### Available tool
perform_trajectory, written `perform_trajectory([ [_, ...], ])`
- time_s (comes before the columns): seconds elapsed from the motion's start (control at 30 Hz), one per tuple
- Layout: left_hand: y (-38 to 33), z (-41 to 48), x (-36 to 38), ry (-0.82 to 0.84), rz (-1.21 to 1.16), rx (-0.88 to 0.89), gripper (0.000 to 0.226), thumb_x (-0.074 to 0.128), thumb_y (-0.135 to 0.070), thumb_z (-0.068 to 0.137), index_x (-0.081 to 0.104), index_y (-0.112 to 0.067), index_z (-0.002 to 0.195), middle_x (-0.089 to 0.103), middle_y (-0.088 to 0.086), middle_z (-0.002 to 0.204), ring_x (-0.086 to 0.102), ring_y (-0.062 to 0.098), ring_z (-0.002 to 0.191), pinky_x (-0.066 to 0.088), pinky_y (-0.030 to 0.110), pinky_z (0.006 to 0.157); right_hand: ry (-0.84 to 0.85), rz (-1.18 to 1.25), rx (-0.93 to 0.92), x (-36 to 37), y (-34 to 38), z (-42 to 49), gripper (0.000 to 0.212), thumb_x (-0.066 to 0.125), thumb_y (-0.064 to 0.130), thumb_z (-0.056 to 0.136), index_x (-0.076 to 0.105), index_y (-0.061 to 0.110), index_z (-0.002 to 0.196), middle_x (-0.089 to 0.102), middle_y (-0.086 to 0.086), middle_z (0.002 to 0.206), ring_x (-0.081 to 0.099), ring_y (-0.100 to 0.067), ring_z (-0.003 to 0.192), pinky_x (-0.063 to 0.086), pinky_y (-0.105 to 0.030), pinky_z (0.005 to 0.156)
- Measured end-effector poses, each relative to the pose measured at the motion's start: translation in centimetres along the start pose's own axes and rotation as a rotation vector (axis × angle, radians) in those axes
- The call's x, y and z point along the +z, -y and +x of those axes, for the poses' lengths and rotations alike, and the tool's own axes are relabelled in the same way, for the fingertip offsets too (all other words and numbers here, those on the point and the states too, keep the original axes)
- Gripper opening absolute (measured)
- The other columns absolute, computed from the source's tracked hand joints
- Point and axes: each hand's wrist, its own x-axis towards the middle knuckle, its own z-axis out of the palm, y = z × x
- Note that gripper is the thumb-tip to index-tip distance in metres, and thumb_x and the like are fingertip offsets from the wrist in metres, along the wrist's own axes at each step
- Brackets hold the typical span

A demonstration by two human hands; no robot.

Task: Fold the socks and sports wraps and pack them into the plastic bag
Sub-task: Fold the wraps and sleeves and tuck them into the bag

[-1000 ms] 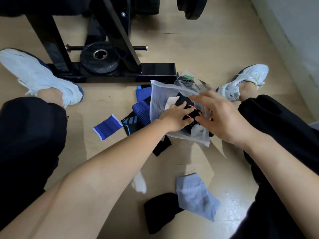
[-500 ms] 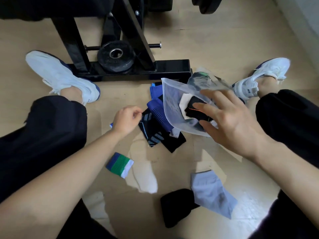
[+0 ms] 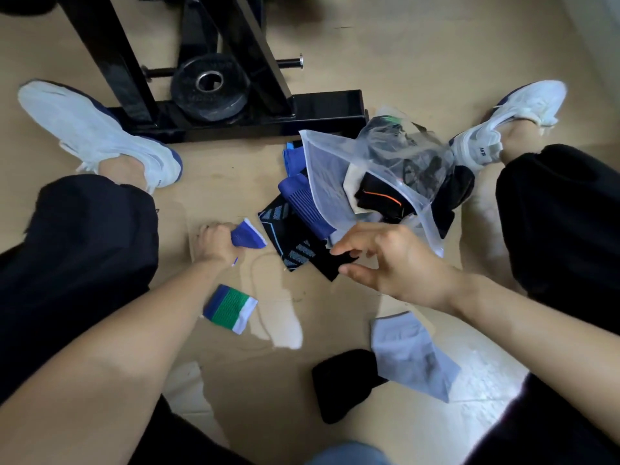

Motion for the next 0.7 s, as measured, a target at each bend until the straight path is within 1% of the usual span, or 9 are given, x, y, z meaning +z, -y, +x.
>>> perform_trajectory([
  [0.1,-0.7,-2.5,-1.4,0.022,-0.156,0.083,0.022,0.071,-0.009,0.072,0.069,-0.025,0.087,0.065,0.009,0.098,0.062,0.035,0.094,0.051,0.038,0.078,0.013,0.159,0.174,1.2,-0.3,0.0,0.024,0.077,0.019,0.085,0.073,0.020,0.109,0.071,0.005,0.096,0.066,-0.007,0.082,0.053,-0.021,0.075],
  [0.17,-1.5,-4.2,-2.7,0.094,-0.230,0.126,0.024,0.076,-0.009,0.070,0.059,-0.026,0.073,0.064,0.002,0.084,0.063,0.030,0.083,0.050,0.037,0.070,0.013,0.263,0.257,1.7,-0.2,0.1,0.024,0.077,0.019,0.085,0.072,0.021,0.109,0.072,0.002,0.093,0.067,-0.012,0.080,0.055,-0.025,0.073],
  [0.27,-3.8,-7.3,-4.9,0.169,-0.292,0.220,0.029,0.084,-0.019,0.066,0.056,-0.021,0.072,0.063,-0.002,0.069,0.055,0.020,0.067,0.049,0.036,0.064,0.017,0.346,0.368,2.1,0.3,0.3,0.034,0.078,0.021,0.085,0.067,0.021,0.117,0.067,0.002,0.104,0.067,-0.018,0.084,0.056,-0.027,0.073],
  [0.37,-6.6,-11.3,-6.9,0.244,-0.366,0.375,0.032,0.088,-0.021,0.064,0.058,-0.024,0.074,0.061,-0.005,0.066,0.051,0.009,0.059,0.046,0.032,0.061,-0.021,0.330,0.421,2.6,1.1,0.0,0.057,0.081,0.025,0.081,0.056,0.023,0.133,0.059,0.005,0.123,0.059,-0.011,0.092,0.052,-0.021,0.079],
  [0.43,-8.0,-13.7,-7.9,0.288,-0.404,0.455,0.034,0.091,-0.023,0.065,0.060,-0.027,0.077,0.060,-0.009,0.068,0.050,0.005,0.059,0.043,0.026,0.060,-0.018,0.319,0.410,3.2,1.4,-0.7,0.067,0.082,0.024,0.080,0.050,0.025,0.139,0.055,0.006,0.128,0.054,-0.008,0.100,0.047,-0.023,0.088],
  [0.5,-9.3,-15.5,-8.7,0.298,-0.429,0.507,0.034,0.091,-0.025,0.065,0.060,-0.028,0.080,0.062,-0.009,0.071,0.051,0.005,0.061,0.046,0.028,0.062,-0.015,0.377,0.398,4.0,1.3,-1.6,0.059,0.081,0.023,0.081,0.056,0.024,0.134,0.062,0.001,0.117,0.059,-0.012,0.093,0.050,-0.027,0.082],
  [0.6,-10.5,-17.3,-9.4,0.337,-0.485,0.523,0.035,0.092,-0.022,0.065,0.062,-0.027,0.082,0.067,-0.009,0.074,0.057,0.007,0.062,0.049,0.029,0.064,-0.109,0.440,0.390,4.8,0.9,-3.0,0.029,0.076,0.025,0.079,0.068,0.023,0.107,0.068,-0.011,0.089,0.061,-0.027,0.074,0.053,-0.037,0.070],
  [0.67,-10.5,-17.9,-9.5,0.407,-0.556,0.480,0.032,0.092,-0.019,0.068,0.066,-0.023,0.086,0.074,-0.004,0.081,0.069,0.015,0.071,0.056,0.034,0.071,-0.158,0.415,0.414,5.1,0.6,-3.5,0.011,0.075,0.019,0.081,0.069,0.019,0.091,0.067,-0.011,0.078,0.056,-0.021,0.065,0.050,-0.039,0.067],
  [0.7,-10.4,-18.0,-9.4,0.426,-0.598,0.449,0.030,0.091,-0.018,0.069,0.068,-0.021,0.087,0.076,-0.001,0.083,0.072,0.018,0.076,0.058,0.037,0.075,-0.174,0.424,0.431,5.3,0.4,-3.6,0.008,0.076,0.015,0.082,0.068,0.016,0.086,0.065,-0.008,0.074,0.054,-0.015,0.064,0.049,-0.037,0.065],
])
